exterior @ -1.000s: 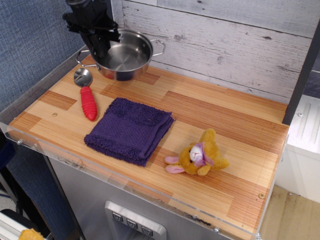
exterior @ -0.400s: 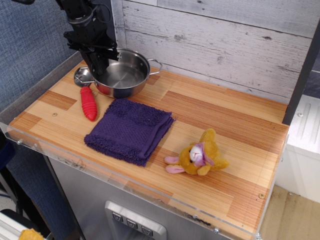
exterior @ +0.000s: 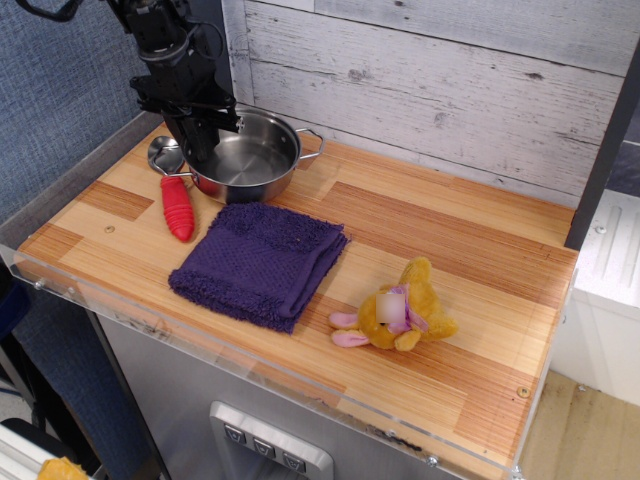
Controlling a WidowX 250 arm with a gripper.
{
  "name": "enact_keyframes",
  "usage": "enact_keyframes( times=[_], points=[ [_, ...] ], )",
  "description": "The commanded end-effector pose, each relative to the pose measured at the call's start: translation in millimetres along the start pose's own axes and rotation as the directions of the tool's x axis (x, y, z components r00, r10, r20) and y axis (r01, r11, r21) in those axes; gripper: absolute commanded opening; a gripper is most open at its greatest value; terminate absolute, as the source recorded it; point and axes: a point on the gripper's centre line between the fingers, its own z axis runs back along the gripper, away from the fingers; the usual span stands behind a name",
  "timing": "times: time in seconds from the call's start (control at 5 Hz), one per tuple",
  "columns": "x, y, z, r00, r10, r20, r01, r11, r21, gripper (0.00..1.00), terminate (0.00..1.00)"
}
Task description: Place the silver pot to the right of the red spoon.
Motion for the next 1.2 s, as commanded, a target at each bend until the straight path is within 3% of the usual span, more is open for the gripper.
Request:
enact_keyframes(
  times=[0.0,0.2,0.4,0.6,1.0],
  points=[
    [-10,8,10,0.999,0.036,0.01,-0.036,0.999,0.03,0.0,0.0],
    [-11,9,12,0.999,0.052,0.012,-0.053,0.998,0.039,0.0,0.0],
    [-10,9,15,0.998,0.066,-0.01,-0.066,0.997,0.03,1.0,0.0],
    [-12,9,19,0.995,0.098,-0.003,-0.097,0.994,0.056,1.0,0.0],
    [-10,8,24,0.997,0.081,0.004,-0.081,0.996,0.048,1.0,0.0]
  ],
)
